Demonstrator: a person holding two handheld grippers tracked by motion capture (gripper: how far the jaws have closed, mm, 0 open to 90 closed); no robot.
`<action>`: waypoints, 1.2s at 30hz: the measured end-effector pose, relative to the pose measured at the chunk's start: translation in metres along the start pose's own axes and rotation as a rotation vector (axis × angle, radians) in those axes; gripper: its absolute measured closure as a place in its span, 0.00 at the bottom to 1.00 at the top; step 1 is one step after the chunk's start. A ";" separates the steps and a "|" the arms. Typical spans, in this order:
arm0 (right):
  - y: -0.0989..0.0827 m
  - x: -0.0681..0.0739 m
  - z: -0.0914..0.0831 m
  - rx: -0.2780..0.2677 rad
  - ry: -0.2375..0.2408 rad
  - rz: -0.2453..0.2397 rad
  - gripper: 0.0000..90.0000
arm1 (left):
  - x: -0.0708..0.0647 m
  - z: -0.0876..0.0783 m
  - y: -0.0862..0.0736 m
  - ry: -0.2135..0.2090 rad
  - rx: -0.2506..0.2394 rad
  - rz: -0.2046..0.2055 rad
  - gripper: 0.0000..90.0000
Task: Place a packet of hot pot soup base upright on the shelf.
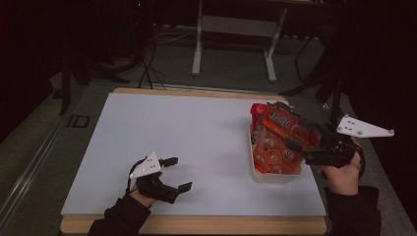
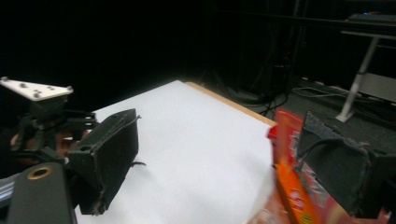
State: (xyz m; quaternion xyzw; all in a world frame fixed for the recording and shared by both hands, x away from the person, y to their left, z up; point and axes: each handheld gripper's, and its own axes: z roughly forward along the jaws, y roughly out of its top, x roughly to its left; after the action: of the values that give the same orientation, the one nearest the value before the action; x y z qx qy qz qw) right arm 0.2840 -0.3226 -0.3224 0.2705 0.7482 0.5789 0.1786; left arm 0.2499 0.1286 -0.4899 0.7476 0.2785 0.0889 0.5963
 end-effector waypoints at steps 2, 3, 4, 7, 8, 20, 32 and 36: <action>0.000 0.006 0.003 0.000 0.019 0.000 0.11 | 0.000 0.000 0.000 0.002 0.000 0.004 0.03; -0.001 0.010 0.005 0.006 0.035 -0.007 0.11 | 0.000 0.000 0.000 0.000 -0.001 0.003 0.03; -0.002 0.014 0.007 0.009 0.048 -0.011 0.11 | 0.000 0.000 0.000 -0.001 -0.003 0.001 0.03; -0.008 0.023 0.017 0.037 0.073 -0.018 0.11 | -0.001 -0.001 0.000 -0.002 -0.001 0.004 0.03; -0.008 0.023 0.017 0.037 0.073 -0.018 0.11 | -0.001 -0.001 0.000 -0.002 -0.001 0.004 0.03; -0.063 0.046 0.061 0.111 0.123 -0.022 0.15 | -0.002 -0.001 -0.002 -0.006 0.003 0.012 0.03; -0.098 0.050 0.069 0.111 0.136 0.031 0.15 | -0.006 -0.002 -0.003 -0.007 0.015 0.028 0.03; -0.105 0.051 0.069 0.121 0.143 0.024 0.15 | -0.005 -0.002 -0.005 -0.012 0.012 0.022 0.03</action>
State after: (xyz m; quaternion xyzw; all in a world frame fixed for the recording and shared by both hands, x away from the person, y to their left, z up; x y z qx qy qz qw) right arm 0.2633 -0.2575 -0.4397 0.2477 0.7895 0.5525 0.1009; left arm 0.2431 0.1283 -0.4925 0.7547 0.2675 0.0893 0.5924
